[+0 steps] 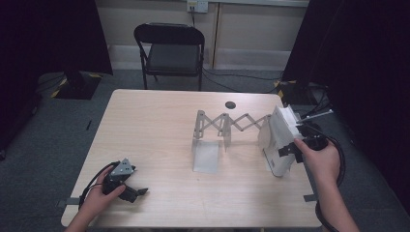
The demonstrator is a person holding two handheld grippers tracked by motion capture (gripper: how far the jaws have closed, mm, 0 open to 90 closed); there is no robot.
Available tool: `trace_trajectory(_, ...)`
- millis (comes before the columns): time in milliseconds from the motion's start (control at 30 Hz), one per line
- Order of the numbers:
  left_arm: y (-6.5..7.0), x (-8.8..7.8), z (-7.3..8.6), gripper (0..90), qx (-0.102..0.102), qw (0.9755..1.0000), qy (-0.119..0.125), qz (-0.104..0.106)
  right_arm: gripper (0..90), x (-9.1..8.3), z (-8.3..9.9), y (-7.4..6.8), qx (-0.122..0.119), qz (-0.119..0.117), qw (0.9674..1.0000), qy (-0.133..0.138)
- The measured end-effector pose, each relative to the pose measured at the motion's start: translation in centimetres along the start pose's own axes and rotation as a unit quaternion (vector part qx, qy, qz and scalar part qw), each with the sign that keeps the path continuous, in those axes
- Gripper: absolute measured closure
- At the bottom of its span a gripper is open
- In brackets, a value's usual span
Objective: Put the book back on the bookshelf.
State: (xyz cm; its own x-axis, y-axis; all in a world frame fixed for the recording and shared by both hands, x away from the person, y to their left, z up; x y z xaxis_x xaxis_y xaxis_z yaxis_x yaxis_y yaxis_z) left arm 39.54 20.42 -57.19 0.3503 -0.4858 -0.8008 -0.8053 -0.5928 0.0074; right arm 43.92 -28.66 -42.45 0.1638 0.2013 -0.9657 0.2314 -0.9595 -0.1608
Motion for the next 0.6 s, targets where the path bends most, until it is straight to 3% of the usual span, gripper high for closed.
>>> trace_trajectory(600, 0.0, 0.0, 0.0, 0.0, 0.0, 1.0, 0.0, 0.0, 24.2, 0.3, 1.6, 0.2, -0.002, -0.005, 1.0, 0.0)
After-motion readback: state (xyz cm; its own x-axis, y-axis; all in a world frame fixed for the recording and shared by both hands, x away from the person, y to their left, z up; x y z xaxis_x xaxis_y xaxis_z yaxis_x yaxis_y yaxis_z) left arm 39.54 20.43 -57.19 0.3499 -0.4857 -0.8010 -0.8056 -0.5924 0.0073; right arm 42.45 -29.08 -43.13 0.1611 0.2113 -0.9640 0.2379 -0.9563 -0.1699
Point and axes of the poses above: each handheld gripper's, and its own axes: x roughly forward along the jaws, z roughly out of its underside, y roughly to its right, the point moved 10 cm from there along x, roughly forward along the jaws, and after that the axes turned 9 degrees about -y, right-handed, at the moved point
